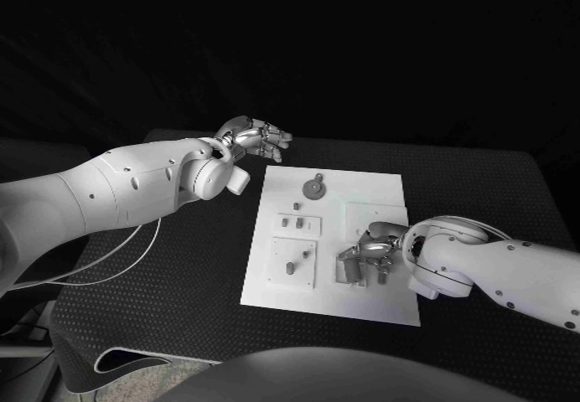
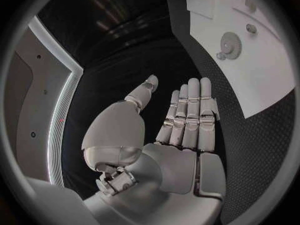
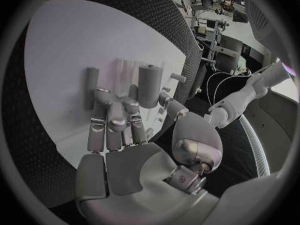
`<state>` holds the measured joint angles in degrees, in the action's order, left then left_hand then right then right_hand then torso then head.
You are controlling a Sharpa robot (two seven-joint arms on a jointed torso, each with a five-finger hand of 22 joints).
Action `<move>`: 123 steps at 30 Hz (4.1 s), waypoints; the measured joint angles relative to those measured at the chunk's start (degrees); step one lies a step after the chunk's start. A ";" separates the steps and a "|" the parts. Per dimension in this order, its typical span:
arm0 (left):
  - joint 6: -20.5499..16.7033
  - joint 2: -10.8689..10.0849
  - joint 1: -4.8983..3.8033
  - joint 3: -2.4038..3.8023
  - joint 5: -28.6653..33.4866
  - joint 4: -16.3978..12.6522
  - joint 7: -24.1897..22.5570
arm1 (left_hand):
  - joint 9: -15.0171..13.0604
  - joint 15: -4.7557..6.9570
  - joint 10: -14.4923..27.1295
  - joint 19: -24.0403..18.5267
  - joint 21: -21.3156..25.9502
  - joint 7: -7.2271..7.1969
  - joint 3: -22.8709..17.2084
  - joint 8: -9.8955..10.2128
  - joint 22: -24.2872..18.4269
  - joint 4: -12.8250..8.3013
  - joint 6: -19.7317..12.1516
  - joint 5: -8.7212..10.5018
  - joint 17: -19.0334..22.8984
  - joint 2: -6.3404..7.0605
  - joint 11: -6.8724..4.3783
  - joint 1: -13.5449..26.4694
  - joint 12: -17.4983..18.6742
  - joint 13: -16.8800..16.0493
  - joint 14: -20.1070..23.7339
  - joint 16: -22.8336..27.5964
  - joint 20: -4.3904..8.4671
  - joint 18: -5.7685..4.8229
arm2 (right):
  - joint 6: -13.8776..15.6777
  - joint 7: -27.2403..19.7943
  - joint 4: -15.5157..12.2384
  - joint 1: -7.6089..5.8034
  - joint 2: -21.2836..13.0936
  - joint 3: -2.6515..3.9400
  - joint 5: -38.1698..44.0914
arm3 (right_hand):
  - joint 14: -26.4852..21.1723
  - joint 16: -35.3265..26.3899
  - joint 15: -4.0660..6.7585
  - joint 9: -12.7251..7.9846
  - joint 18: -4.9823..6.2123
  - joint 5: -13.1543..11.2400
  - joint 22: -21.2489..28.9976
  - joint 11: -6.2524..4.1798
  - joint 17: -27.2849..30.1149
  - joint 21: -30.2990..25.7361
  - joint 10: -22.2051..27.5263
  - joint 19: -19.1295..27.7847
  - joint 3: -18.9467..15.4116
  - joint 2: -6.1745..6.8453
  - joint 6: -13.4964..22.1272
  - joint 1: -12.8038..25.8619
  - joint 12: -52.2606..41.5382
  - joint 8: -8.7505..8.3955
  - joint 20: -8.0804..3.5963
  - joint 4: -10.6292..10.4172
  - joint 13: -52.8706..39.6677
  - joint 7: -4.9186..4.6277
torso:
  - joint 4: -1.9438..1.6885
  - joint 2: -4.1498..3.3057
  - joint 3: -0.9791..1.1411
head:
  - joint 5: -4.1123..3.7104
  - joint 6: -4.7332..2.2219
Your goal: Assemble the parts on the task board
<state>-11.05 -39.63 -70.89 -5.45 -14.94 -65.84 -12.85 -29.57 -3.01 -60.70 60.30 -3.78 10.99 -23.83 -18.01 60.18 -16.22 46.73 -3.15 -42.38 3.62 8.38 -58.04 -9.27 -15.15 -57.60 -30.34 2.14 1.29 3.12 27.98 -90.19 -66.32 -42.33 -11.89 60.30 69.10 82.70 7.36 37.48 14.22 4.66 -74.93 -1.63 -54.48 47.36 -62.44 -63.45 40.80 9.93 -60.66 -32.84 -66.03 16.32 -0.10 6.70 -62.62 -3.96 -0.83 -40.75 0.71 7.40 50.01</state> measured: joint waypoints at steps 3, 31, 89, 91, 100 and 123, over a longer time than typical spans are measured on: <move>0.00 0.01 0.00 0.00 0.00 0.00 0.01 | 0.00 0.00 0.00 -0.13 0.00 0.00 0.00 0.00 0.00 0.00 0.00 0.00 -0.02 0.00 0.00 0.00 0.00 0.00 0.00 0.00 0.13 -0.03 | -0.01 -0.01 0.02 0.00 0.02 -0.01 0.02 | 0.00 0.00 0.00 0.12 0.00 0.00 0.00 0.00 0.06 0.00 0.00 0.00 0.44 0.71 0.00 -0.18 0.00 0.00 0.00 -0.66 0.00 0.00 | 0.00 0.00 -0.02 | 0.00 0.00; 0.04 0.05 0.00 -0.01 0.00 0.10 0.09 | 0.04 0.00 0.00 -0.22 0.00 0.01 0.00 0.01 -0.04 0.00 0.01 0.00 -0.10 0.00 0.00 0.00 0.00 0.05 0.00 0.00 0.21 0.49 | 0.98 -2.85 -0.69 0.31 -1.39 -0.21 0.14 | -0.40 0.00 0.02 0.27 0.00 0.00 0.00 0.32 0.52 0.00 0.32 0.41 0.67 1.52 0.85 -3.91 0.00 -0.92 0.00 0.35 0.01 -0.85 | 0.00 0.02 0.02 | -0.15 0.00; 0.61 -0.51 0.02 -0.25 0.00 0.19 0.07 | 0.14 -0.19 0.00 -0.21 0.00 0.03 0.00 -0.23 -0.07 0.00 0.03 0.00 -0.22 -0.23 0.00 0.23 0.00 0.03 0.19 0.00 0.21 -0.03 | 12.38 -20.02 -3.46 5.26 -1.43 -0.63 43.96 | 3.43 1.82 1.93 23.79 0.00 -0.03 0.00 -3.59 -0.94 0.67 -12.21 -2.18 -0.78 2.76 -6.54 -26.35 -11.34 10.81 -0.93 7.62 -10.74 3.95 | -0.03 -0.01 0.02 | -0.87 0.00; 0.63 -0.52 0.02 -0.25 0.00 0.19 0.07 | 0.14 -0.19 0.00 -0.21 0.00 0.03 0.00 -0.23 -0.07 0.00 0.03 0.00 -0.22 -0.23 0.00 0.23 0.00 0.03 0.19 0.00 0.21 -0.04 | 12.74 -19.91 -3.46 5.35 -1.35 -0.63 44.64 | 3.62 1.82 1.93 23.92 0.00 -0.06 0.00 -3.64 -1.09 0.67 -12.26 -2.18 -0.83 2.67 -6.54 -26.55 -11.34 10.76 -0.93 7.67 -10.74 3.95 | -0.04 -0.01 0.02 | -0.85 0.00; 0.70 -0.52 0.02 -0.26 0.00 0.19 0.08 | 0.13 -0.19 0.00 -0.21 0.00 0.03 0.00 -0.23 -0.07 0.00 0.03 0.00 -0.22 -0.23 0.00 0.23 0.00 0.03 0.19 0.22 0.21 0.01 | 13.76 -19.78 -3.46 5.51 -1.31 -0.69 46.63 | 4.23 2.04 1.73 24.36 -0.01 -0.29 0.00 -3.79 -1.43 0.67 -12.81 -2.38 -1.11 1.82 -7.13 -27.40 -11.33 10.15 -1.13 8.42 -10.74 4.14 | -0.03 -0.01 -0.02 | -0.83 0.00; 0.86 -0.59 0.02 -0.28 0.00 0.19 0.28 | 0.19 -0.19 0.03 -0.41 0.00 0.03 0.00 -0.23 -0.12 0.00 0.03 0.00 -0.32 -0.20 0.03 0.26 0.00 0.04 0.19 0.22 0.00 0.48 | 10.63 -22.30 -1.92 5.08 -1.64 -0.27 39.46 | 0.03 0.88 0.44 24.71 -0.01 -0.46 0.00 -0.81 2.82 0.29 -2.69 -0.30 -0.78 1.76 -4.35 -25.00 -0.73 5.30 0.30 4.56 -0.18 3.65 | 0.02 -0.01 -0.08 | -0.99 0.00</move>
<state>-10.18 -40.22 -70.86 -5.73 -14.94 -65.65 -12.58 -29.37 -3.20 -60.67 59.89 -3.78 11.02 -23.84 -18.24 60.06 -16.22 46.76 -3.15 -42.70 3.43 8.41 -57.79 -9.27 -15.11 -57.41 -30.12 2.14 1.77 13.75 5.68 -92.10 -61.24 -43.97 -12.16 99.76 69.13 83.58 7.80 62.19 14.22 4.21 -74.93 -2.45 -51.65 47.65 -65.13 -63.75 40.02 11.69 -65.01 -57.84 -66.76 21.62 0.21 11.26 -62.80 -0.31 -0.81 -40.76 0.63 6.41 50.01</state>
